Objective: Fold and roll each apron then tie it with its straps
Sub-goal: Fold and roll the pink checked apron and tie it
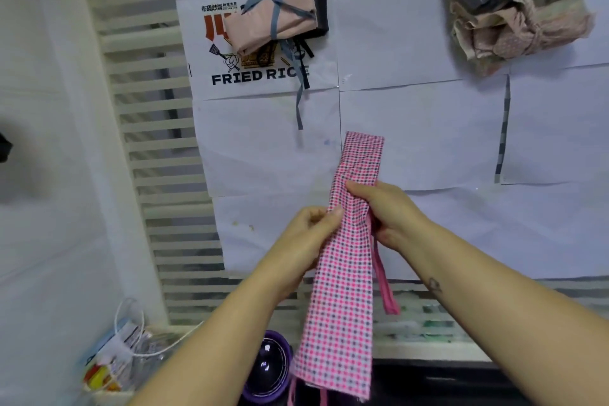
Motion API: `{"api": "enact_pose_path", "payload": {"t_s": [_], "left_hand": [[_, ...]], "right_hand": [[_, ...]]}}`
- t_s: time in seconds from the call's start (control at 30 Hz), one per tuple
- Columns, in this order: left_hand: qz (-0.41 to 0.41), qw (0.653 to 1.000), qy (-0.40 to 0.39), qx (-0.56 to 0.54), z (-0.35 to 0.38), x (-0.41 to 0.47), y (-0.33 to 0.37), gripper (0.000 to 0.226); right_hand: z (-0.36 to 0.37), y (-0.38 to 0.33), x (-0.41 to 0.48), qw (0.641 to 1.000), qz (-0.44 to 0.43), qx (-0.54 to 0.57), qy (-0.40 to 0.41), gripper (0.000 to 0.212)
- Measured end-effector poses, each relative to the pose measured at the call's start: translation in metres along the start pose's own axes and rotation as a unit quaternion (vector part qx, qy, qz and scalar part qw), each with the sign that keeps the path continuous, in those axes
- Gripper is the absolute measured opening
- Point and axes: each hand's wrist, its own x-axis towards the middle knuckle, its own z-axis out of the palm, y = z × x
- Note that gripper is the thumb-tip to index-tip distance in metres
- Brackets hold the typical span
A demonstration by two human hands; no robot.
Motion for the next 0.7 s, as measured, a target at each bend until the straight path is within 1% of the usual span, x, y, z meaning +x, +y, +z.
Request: {"api": "enact_pose_path", "payload": {"t_s": [0.1, 0.17, 0.23, 0.33, 0.43, 0.5, 0.6, 0.67, 0.7], "left_hand": [[0.043, 0.996, 0.01, 0.079, 0.004, 0.0, -0.012, 0.048], [0.057, 0.992, -0.006, 0.111, 0.006, -0.003, -0.013, 0.041], [0.052, 0.991, -0.039, 0.119, 0.007, -0.005, -0.016, 0.035], [0.043, 0.988, -0.096, 0.11, 0.009, -0.01, -0.021, 0.026], [0.039, 0.991, -0.08, 0.097, 0.011, -0.015, -0.022, 0.033], [0.034, 0.993, -0.078, 0.088, 0.012, -0.017, -0.023, 0.035], [0.008, 0.994, -0.1, 0.044, 0.009, -0.024, -0.024, 0.029], [0.013, 0.994, -0.107, 0.019, 0.009, -0.029, -0.025, 0.022], [0.023, 0.995, -0.098, 0.014, 0.008, -0.03, -0.024, 0.021]], "right_hand": [[-0.003, 0.002, 0.0, 1.0, 0.004, 0.004, 0.023, 0.014], [-0.005, 0.004, 0.001, 0.999, 0.014, 0.015, 0.033, 0.015], [-0.008, 0.004, 0.001, 0.999, 0.022, 0.023, 0.041, 0.015], [-0.013, 0.002, 0.0, 0.998, 0.033, 0.033, 0.045, 0.016], [-0.018, 0.0, -0.001, 0.998, 0.039, 0.028, 0.047, 0.019], [-0.021, 0.0, -0.001, 0.998, 0.039, 0.004, 0.047, 0.021], [-0.026, 0.002, 0.0, 0.997, 0.028, -0.038, 0.061, 0.025], [-0.03, 0.004, 0.001, 0.996, 0.023, -0.039, 0.082, 0.028], [-0.031, 0.006, 0.002, 0.995, 0.024, -0.038, 0.094, 0.03]]}}
